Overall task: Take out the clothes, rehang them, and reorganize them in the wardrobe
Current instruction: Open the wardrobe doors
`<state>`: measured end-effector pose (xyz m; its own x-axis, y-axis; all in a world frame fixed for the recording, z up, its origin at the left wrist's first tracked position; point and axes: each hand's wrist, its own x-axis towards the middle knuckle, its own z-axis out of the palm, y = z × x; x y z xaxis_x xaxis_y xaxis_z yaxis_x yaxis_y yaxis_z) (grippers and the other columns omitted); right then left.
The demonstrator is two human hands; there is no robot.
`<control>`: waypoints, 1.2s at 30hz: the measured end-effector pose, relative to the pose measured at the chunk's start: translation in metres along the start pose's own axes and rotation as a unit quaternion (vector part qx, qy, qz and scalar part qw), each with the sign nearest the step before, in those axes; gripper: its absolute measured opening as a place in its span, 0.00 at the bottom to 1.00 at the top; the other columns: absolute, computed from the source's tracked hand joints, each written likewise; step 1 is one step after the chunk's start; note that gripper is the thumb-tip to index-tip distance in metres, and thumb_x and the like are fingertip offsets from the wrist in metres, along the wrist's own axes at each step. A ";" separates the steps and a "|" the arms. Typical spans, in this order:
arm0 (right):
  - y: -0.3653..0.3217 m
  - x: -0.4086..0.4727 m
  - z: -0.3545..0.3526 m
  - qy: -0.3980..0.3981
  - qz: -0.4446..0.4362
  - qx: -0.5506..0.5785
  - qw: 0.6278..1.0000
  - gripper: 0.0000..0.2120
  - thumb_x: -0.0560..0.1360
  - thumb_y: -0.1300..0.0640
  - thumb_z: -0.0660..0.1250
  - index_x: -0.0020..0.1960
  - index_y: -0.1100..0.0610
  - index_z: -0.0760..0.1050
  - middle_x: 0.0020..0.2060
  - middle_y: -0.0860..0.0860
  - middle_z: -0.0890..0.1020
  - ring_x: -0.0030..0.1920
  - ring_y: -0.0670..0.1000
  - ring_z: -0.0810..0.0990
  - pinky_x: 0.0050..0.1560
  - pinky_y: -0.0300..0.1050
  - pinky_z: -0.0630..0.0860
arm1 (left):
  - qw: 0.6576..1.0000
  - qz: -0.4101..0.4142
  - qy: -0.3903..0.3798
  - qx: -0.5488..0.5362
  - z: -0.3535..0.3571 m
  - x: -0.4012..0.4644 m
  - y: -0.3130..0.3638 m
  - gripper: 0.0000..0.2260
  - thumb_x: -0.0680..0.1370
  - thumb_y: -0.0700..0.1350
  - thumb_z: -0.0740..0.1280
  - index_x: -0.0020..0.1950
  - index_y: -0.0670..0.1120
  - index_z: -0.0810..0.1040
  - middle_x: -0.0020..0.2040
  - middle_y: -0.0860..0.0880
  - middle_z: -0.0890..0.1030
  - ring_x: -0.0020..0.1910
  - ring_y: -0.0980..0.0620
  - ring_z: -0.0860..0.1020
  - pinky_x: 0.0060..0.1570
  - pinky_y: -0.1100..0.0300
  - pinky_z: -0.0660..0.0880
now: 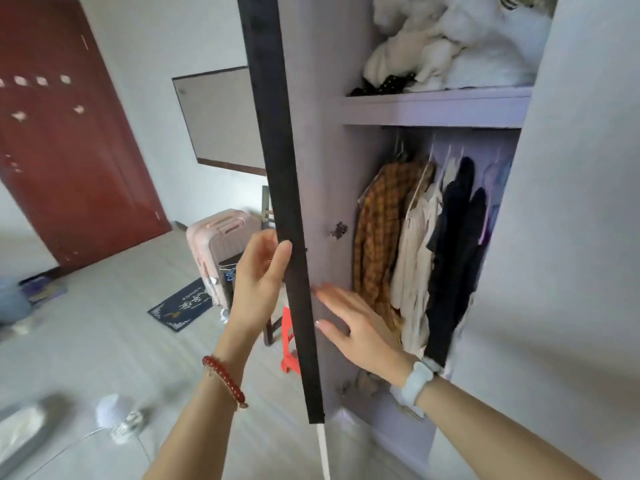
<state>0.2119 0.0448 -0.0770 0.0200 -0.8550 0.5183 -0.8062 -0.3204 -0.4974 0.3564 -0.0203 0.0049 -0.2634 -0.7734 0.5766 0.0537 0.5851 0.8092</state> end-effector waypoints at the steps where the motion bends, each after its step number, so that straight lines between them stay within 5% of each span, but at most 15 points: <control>1: -0.009 0.009 0.016 -0.012 -0.009 0.005 1.000 0.25 0.77 0.42 0.55 0.71 0.41 0.53 0.72 0.44 0.61 0.72 0.45 0.59 0.68 0.39 0.60 | 1.000 -0.003 0.014 0.003 -0.016 0.002 -0.004 0.03 0.76 0.50 0.61 0.49 0.54 0.73 0.42 0.62 0.78 0.44 0.62 0.77 0.44 0.68 0.73; 6: -0.041 0.054 0.079 -0.060 -0.027 -0.009 0.998 0.29 0.78 0.47 0.56 0.69 0.35 0.39 0.75 0.44 0.49 0.74 0.47 0.50 0.65 0.46 0.65 | 0.998 -0.028 0.055 0.016 -0.082 0.019 -0.029 0.09 0.80 0.45 0.59 0.58 0.47 0.73 0.55 0.45 0.78 0.56 0.50 0.77 0.59 0.52 0.73; 10: -0.055 0.085 0.110 -0.066 -0.031 -0.031 0.997 0.29 0.79 0.49 0.55 0.72 0.38 0.42 0.74 0.44 0.47 0.73 0.48 0.51 0.56 0.41 0.73 | 0.996 -0.040 0.075 0.015 -0.116 0.040 -0.043 0.11 0.81 0.41 0.55 0.59 0.45 0.74 0.55 0.45 0.79 0.57 0.49 0.77 0.61 0.52 0.73; 15: -0.055 0.106 0.124 -0.040 -0.042 -0.023 0.998 0.25 0.79 0.51 0.56 0.73 0.42 0.52 0.73 0.46 0.53 0.72 0.48 0.56 0.60 0.43 0.72 | 0.990 -0.032 0.131 0.030 -0.130 0.051 -0.051 0.12 0.81 0.41 0.57 0.57 0.57 0.73 0.54 0.53 0.75 0.52 0.63 0.75 0.52 0.67 0.70; 18: -0.048 0.102 0.115 0.014 -0.030 0.014 0.999 0.22 0.78 0.55 0.59 0.71 0.51 0.62 0.69 0.50 0.66 0.70 0.49 0.63 0.64 0.45 0.69 | 0.954 -0.010 0.250 0.165 -0.119 0.039 -0.057 0.18 0.78 0.45 0.62 0.68 0.52 0.67 0.63 0.49 0.66 0.64 0.53 0.67 0.63 0.56 0.67; 20: -0.037 0.094 0.102 0.060 -0.030 0.013 0.998 0.19 0.77 0.57 0.59 0.67 0.58 0.68 0.63 0.53 0.73 0.65 0.51 0.69 0.64 0.44 0.68 | 0.924 0.083 0.280 0.247 -0.104 0.023 -0.060 0.20 0.76 0.45 0.61 0.68 0.46 0.67 0.63 0.43 0.69 0.64 0.49 0.66 0.63 0.52 0.65; 23: -0.011 0.076 0.072 0.116 -0.010 -0.017 0.993 0.16 0.74 0.61 0.61 0.61 0.62 0.73 0.56 0.55 0.78 0.59 0.50 0.73 0.61 0.43 0.69 | 0.933 0.174 0.151 0.278 -0.072 0.010 -0.070 0.16 0.76 0.46 0.60 0.64 0.45 0.69 0.60 0.42 0.73 0.61 0.48 0.69 0.62 0.56 0.64; 27: 0.037 0.045 0.022 0.159 0.067 -0.110 0.979 0.15 0.71 0.69 0.65 0.58 0.63 0.76 0.52 0.56 0.79 0.55 0.56 0.76 0.57 0.49 0.72 | 0.971 0.042 -0.066 0.226 -0.015 0.023 -0.092 0.17 0.77 0.47 0.61 0.65 0.44 0.70 0.60 0.47 0.71 0.60 0.49 0.72 0.59 0.57 0.68; 31: 0.088 0.016 -0.041 0.194 0.181 -0.249 0.931 0.16 0.71 0.64 0.65 0.59 0.63 0.75 0.55 0.60 0.78 0.60 0.64 0.74 0.61 0.61 0.69 | 0.968 0.016 -0.165 0.188 0.070 0.052 -0.108 0.15 0.77 0.43 0.63 0.64 0.43 0.70 0.57 0.50 0.67 0.58 0.48 0.72 0.56 0.65 0.66; 36: 0.139 -0.009 -0.126 0.244 0.252 -0.408 0.843 0.23 0.71 0.54 0.55 0.63 0.59 0.73 0.64 0.63 0.71 0.67 0.63 0.64 0.62 0.71 0.58 | 0.955 0.051 -0.267 0.115 0.200 0.092 -0.094 0.26 0.76 0.46 0.67 0.71 0.45 0.63 0.66 0.46 0.66 0.68 0.50 0.62 0.66 0.67 0.54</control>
<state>0.0253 0.0597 -0.0631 -0.5315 -0.4663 0.7071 -0.7825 0.5899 -0.1992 0.1344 -0.0982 -0.0406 -0.7254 -0.5105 0.4616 -0.0913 0.7361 0.6706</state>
